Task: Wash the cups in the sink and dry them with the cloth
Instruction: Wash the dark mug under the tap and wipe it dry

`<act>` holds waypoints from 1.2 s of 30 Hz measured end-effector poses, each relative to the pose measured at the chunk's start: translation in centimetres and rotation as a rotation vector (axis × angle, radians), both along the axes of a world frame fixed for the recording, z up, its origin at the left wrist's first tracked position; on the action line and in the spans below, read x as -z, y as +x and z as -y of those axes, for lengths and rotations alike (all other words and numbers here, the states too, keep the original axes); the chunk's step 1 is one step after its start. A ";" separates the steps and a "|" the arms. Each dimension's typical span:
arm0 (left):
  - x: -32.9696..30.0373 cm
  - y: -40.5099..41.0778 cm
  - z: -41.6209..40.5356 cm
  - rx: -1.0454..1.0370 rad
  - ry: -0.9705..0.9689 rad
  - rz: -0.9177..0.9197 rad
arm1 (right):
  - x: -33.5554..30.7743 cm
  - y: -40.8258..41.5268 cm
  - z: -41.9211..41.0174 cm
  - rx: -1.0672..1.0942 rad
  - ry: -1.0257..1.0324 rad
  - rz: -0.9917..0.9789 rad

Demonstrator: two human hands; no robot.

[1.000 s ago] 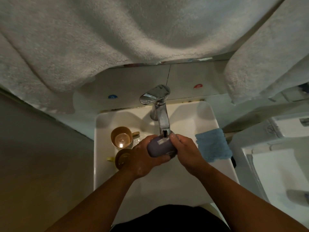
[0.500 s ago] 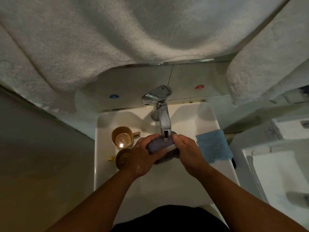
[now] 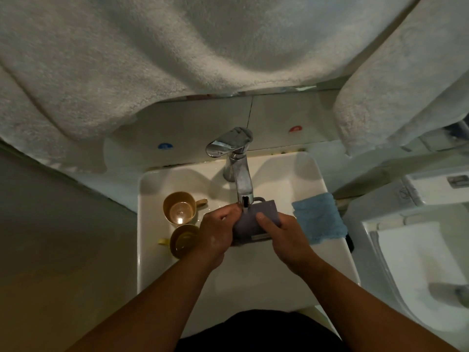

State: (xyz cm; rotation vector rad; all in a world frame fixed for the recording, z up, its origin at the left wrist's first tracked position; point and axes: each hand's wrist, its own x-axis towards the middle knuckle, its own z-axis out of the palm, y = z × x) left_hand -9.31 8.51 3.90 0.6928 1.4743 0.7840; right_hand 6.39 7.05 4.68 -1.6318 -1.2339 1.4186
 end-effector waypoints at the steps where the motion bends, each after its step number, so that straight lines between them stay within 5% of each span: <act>1: 0.1 0.1 0.1 -0.028 -0.017 0.025 | 0.1 0.1 0.1 0.001 0.008 -0.002; 8: 0.4 -0.6 0.7 -0.133 0.012 0.064 | 0.4 0.1 -1.1 0.058 -0.093 -0.071; 15: 0.0 0.4 2.0 -0.255 0.042 -0.010 | 1.1 -1.1 -2.1 0.139 -0.089 0.090; 22: 1.0 -0.8 2.3 -0.087 -0.090 0.177 | -0.2 -1.2 -1.2 -0.068 -0.026 0.011; 29: 1.1 -2.5 2.6 0.055 0.076 0.023 | -0.3 -2.7 -2.2 -0.031 0.023 0.130; 36: 0.5 -3.0 2.4 0.160 0.078 -0.062 | -0.5 -2.3 -1.6 0.083 -0.065 -0.045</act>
